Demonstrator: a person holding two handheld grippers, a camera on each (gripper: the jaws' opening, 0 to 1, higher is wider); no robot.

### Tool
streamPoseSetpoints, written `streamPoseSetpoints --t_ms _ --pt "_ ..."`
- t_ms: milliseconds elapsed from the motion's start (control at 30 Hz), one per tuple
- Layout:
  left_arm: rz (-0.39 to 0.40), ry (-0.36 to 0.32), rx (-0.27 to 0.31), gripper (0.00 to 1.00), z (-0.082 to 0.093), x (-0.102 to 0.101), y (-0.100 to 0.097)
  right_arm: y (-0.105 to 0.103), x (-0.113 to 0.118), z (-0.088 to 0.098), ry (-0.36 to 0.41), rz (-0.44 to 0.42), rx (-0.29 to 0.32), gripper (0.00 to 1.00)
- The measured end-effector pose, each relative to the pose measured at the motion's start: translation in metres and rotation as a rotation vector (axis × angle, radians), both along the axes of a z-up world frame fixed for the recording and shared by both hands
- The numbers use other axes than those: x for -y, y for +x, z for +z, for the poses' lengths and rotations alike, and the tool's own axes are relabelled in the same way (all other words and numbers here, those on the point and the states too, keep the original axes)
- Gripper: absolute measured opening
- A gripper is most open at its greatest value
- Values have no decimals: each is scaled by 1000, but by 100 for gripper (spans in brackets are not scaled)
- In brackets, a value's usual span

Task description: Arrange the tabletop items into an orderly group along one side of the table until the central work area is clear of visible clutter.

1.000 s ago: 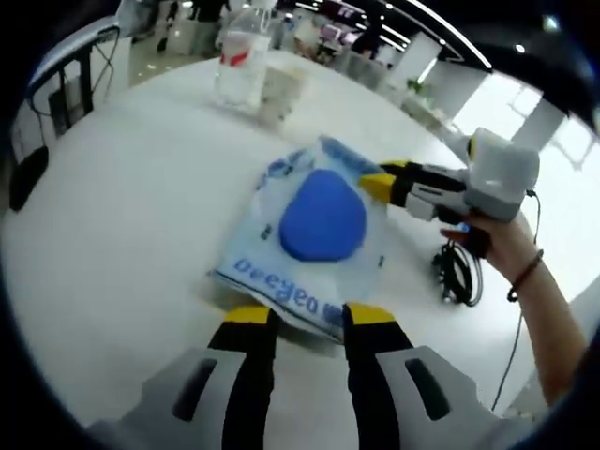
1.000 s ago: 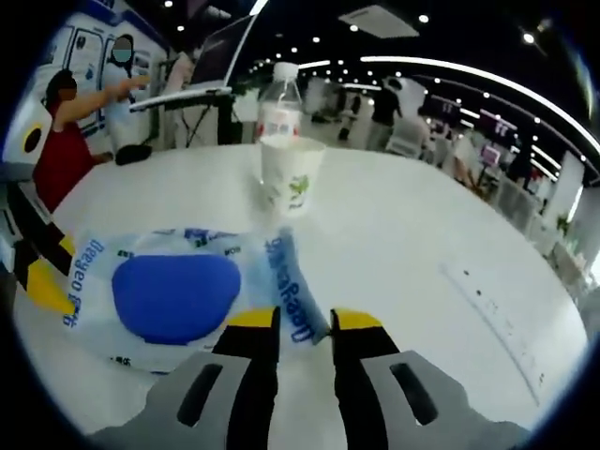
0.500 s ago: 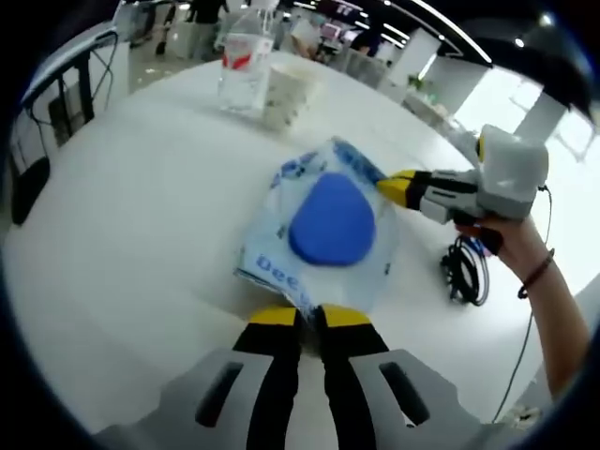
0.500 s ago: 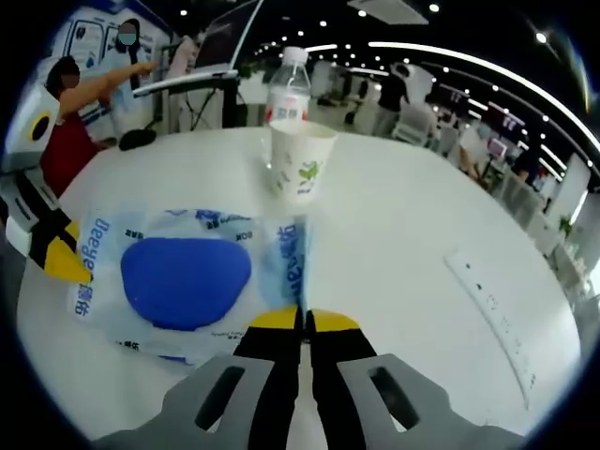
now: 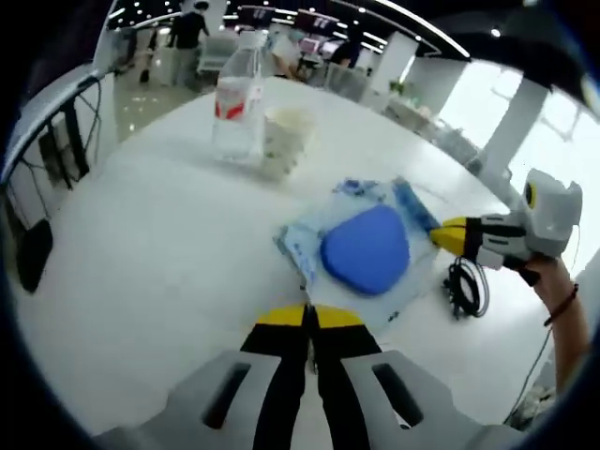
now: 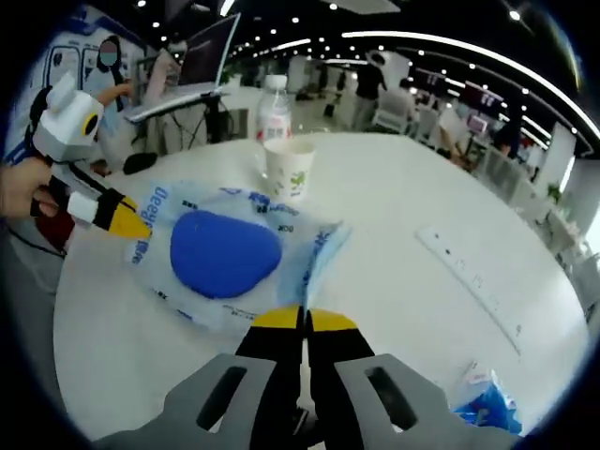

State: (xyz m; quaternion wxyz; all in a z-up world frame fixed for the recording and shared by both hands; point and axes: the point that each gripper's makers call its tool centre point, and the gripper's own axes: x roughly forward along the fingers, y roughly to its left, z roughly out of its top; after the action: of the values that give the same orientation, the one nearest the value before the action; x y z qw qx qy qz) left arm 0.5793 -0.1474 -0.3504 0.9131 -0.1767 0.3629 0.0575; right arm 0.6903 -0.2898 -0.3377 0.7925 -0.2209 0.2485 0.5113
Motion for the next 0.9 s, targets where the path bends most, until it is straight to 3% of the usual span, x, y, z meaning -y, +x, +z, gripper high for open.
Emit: streamPoseSetpoints --t_ms 200,367,533,767,900 --pt "-41 15 36 0 14 4 23 -5 21 16 17 -57 -3 1" --pt "-103 72 58 0 23 10 48 -3 32 25 44 -119 -14 1" --pt "-151 149 70 0 28 16 85 12 45 21 68 -236 -42 1" --pt "-212 250 53 0 23 26 142 42 57 6 123 -388 -104 1" --pt "-228 249 48 0 18 30 161 49 61 -3 114 -418 -114 1"
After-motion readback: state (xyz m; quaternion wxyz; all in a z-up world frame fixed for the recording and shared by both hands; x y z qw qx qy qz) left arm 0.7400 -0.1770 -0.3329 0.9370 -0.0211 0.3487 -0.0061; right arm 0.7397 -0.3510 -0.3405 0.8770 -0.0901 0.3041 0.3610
